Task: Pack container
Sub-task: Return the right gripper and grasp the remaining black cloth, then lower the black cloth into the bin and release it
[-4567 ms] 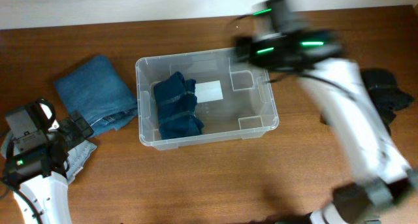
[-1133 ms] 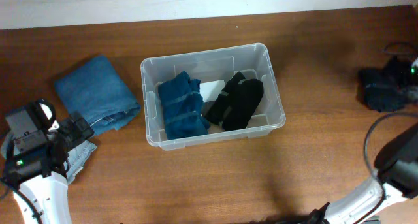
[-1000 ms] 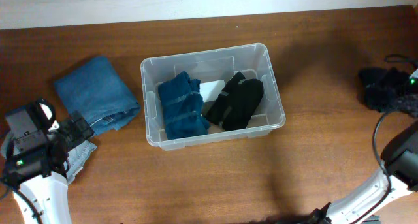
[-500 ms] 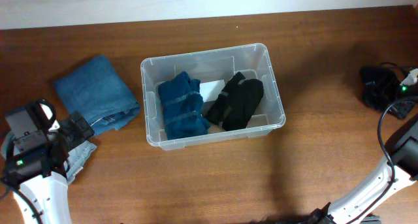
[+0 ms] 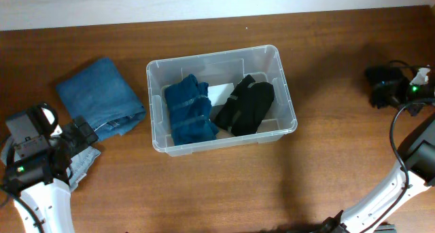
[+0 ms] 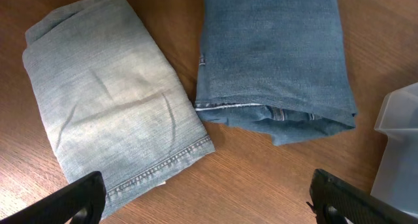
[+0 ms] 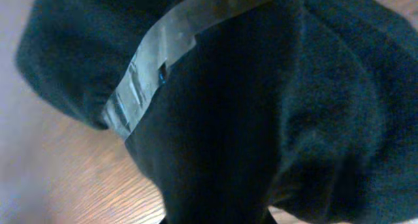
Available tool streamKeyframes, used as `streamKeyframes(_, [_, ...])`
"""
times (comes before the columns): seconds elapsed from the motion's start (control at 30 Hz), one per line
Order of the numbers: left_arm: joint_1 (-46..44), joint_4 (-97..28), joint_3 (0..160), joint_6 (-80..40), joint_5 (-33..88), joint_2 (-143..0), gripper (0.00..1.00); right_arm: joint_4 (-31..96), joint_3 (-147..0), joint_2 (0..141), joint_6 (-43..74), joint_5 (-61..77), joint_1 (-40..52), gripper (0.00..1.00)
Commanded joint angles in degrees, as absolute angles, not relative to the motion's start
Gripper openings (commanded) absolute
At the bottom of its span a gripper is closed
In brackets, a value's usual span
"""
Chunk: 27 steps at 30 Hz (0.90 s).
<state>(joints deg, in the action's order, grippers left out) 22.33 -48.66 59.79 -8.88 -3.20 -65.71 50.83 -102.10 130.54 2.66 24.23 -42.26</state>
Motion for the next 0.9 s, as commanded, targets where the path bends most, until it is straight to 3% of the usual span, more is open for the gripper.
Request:
streamKeyframes(0.0, [22.7,-48.7,61.0,-9.4,-2.4,-65.7,1.0,53.1,-104.3,124.0,-1.2,30.1,-38.3,0.04])
streamKeyframes(0.27, [22.7,-48.7,61.0,-9.4,-2.4,-65.7,0.99,59.7,-109.5,106.7,-4.7,30.2,-25.3,0.04])
streamKeyframes(0.43, [22.7,-48.7,61.0,-9.4,-2.3,-65.7,0.99,63.0,-109.5,99.5,-4.8,27.9,-11.5,0.04])
streamKeyframes(0.63, [22.7,-48.7,61.0,-9.4,-2.3,-65.7,0.99,69.3,-108.4,102.1,-4.7,20.5,6.1,0.04])
streamKeyframes(0.87, [22.7,-48.7,61.0,-9.4,-2.3,-65.7,0.99,67.2,-104.4,111.0,-4.1,17.1,18.3,0.04])
